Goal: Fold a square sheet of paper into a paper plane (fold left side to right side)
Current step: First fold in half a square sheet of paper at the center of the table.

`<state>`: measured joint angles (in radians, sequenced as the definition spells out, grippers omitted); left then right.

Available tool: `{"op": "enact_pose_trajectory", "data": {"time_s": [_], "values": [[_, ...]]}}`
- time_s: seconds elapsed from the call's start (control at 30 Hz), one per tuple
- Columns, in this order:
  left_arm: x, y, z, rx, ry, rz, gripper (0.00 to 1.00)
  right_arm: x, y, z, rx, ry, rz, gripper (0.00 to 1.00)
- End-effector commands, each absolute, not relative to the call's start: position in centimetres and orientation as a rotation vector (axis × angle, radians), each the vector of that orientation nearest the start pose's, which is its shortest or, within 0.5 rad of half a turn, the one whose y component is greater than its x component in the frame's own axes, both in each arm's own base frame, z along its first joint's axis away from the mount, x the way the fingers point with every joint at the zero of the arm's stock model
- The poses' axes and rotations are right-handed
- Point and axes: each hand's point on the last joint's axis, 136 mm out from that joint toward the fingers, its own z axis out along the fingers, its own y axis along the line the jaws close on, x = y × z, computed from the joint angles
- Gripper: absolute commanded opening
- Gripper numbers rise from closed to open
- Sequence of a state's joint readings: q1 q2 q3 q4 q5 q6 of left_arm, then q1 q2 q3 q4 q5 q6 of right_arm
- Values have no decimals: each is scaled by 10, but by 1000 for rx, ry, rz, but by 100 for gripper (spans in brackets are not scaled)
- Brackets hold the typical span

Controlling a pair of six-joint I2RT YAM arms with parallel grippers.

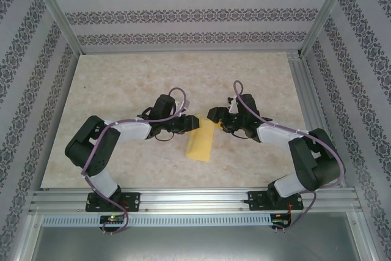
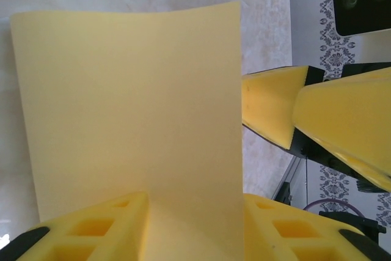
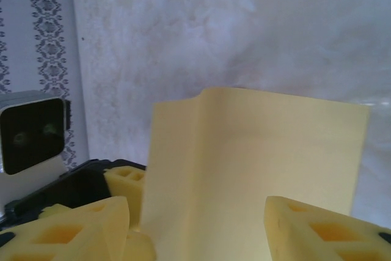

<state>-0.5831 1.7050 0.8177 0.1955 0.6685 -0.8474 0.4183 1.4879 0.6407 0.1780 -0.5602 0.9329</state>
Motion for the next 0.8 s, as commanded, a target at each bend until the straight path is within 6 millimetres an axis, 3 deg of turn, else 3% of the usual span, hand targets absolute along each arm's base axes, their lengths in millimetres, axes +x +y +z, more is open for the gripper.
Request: {"op": "enact_pose_trajectory", "data": {"time_s": [0.0, 0.3, 0.5, 0.6, 0.77], "values": [[295, -331, 104, 125, 2485, -1476, 45, 314, 247, 116, 283, 2387, 1368, 61], [295, -335, 103, 138, 2488, -1477, 47, 315, 259, 107, 357, 2435, 1406, 59], [294, -337, 102, 145, 2492, -1479, 47, 314, 260, 94, 405, 2493, 1383, 50], [293, -337, 101, 146, 2493, -1479, 48, 312, 259, 87, 410, 2523, 1366, 41], [293, -337, 107, 152, 2481, -1482, 49, 309, 255, 79, 404, 2557, 1320, 17]]}}
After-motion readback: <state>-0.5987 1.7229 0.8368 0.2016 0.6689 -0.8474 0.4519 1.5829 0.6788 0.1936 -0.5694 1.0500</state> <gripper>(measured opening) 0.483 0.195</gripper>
